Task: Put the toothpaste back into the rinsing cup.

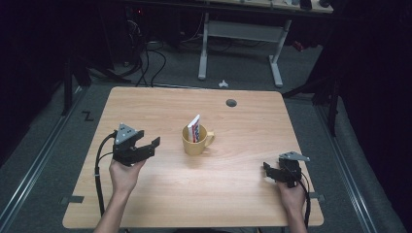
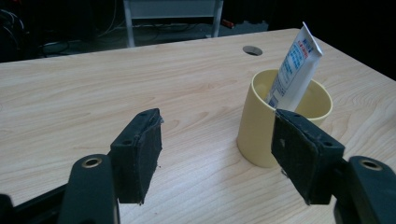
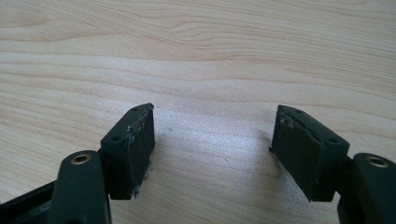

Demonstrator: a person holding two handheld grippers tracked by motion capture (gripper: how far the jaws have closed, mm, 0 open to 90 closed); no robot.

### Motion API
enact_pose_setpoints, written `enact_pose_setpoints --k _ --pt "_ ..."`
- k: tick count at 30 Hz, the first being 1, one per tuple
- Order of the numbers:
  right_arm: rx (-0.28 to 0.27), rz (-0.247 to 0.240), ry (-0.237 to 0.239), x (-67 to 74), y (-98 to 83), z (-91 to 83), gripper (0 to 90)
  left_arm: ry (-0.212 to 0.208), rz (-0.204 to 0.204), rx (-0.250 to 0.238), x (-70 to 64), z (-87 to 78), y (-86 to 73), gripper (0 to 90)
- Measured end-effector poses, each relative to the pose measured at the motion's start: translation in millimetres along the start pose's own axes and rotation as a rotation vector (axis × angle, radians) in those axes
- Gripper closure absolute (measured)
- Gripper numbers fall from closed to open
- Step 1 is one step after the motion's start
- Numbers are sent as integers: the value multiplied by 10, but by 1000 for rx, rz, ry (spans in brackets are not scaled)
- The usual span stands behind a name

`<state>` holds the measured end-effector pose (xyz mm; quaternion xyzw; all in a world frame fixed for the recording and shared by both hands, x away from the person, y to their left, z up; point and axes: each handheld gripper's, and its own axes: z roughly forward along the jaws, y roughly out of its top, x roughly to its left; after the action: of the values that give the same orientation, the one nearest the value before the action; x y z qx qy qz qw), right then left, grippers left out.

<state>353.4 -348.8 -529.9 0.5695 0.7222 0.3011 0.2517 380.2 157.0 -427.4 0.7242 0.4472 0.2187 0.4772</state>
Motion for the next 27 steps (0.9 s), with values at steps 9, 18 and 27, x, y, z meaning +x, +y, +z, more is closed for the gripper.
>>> enact_pose_setpoints --k 9,18,27 --pt "0 0 0 1 0 0 300 3 -26 1 36 -22 -82 337" --pt "0 0 0 0 0 0 301 7 -39 9 61 -25 -147 337" --pt "-1 0 -1 0 0 1 301 17 -55 20 94 -30 -241 338"
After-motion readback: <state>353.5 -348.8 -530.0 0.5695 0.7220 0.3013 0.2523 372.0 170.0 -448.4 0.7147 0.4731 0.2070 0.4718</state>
